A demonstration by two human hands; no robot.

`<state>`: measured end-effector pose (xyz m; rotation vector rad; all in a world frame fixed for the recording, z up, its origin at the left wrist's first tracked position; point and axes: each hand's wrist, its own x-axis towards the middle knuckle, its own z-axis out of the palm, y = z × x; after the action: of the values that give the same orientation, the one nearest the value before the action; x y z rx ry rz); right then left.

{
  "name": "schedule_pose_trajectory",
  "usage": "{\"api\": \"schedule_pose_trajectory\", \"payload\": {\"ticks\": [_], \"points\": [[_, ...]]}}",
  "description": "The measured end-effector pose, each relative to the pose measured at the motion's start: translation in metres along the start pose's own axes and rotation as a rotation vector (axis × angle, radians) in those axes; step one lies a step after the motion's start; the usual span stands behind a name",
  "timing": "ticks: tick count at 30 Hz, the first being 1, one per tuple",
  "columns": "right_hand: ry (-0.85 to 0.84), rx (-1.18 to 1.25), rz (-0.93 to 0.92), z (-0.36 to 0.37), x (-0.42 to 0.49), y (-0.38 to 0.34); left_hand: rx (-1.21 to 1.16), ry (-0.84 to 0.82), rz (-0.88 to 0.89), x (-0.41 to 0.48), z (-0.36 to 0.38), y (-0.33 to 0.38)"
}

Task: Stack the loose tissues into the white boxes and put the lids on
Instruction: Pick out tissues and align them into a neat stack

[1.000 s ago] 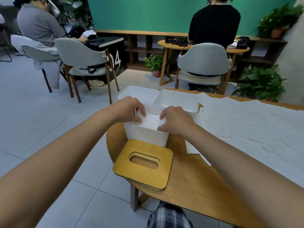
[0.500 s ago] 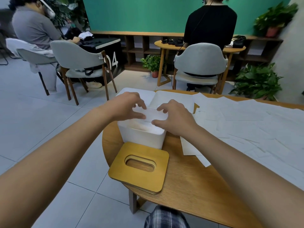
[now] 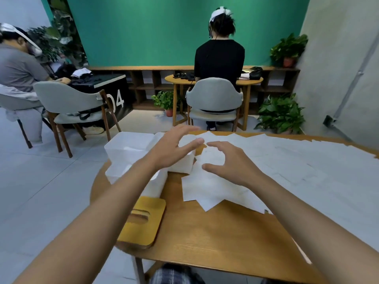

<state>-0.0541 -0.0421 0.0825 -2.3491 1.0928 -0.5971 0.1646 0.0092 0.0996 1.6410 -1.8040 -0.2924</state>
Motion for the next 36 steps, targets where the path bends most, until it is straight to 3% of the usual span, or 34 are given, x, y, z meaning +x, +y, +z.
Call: {"api": "schedule_pose_trajectory", "payload": {"ticks": [4,13,23,32,36], "points": [[0.010,-0.021,0.067,-0.027,-0.026,0.045,-0.117,-0.025,-0.016,0.013,0.076,0.019],[0.081,-0.014,0.098,-0.045,-0.070,0.156,0.085,-0.239,0.092,0.035,0.185,0.022],[0.170,-0.017,0.008,-0.011,-0.042,0.210,0.086,0.046,0.139,0.056,0.226,-0.001],[0.261,0.003,-0.033,-0.005,-0.030,0.212,0.051,0.133,0.287,0.062,0.236,0.011],[0.376,-0.018,-0.122,-0.002,-0.028,0.212,-0.001,0.067,0.324,0.056,0.230,0.016]]}}
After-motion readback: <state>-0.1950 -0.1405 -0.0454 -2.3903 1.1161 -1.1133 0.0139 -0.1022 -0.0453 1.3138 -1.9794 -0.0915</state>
